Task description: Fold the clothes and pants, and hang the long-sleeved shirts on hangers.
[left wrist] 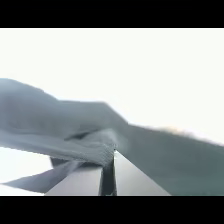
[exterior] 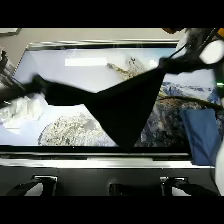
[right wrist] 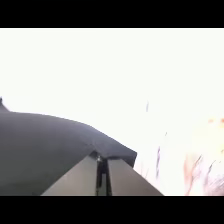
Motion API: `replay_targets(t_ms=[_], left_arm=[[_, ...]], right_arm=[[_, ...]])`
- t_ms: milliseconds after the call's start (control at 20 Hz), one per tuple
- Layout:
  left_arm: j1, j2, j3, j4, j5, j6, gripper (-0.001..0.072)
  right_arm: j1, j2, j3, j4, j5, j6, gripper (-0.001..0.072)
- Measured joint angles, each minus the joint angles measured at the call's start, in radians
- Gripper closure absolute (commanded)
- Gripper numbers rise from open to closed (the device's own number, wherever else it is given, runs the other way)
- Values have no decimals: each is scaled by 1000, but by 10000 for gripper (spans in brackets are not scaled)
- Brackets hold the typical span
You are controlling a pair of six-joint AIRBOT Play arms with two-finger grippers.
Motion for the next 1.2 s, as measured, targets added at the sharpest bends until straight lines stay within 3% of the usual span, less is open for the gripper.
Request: replay_targets(t_ms=[300,650,850,1200], left_arm=[[153,298,314,16,-2,-3,693],[291,568,382,277,-91,-190,693],[304,541,383,341,-127,-208,693],[173,146,259,324,-154,8,693]], right_arm=[[0,386,34,-98,-12,-8,677],[0,674,39,-146,16,101,677],[0,646,39,-157,35,164,677],[1,214,31,-134,134,225,677]])
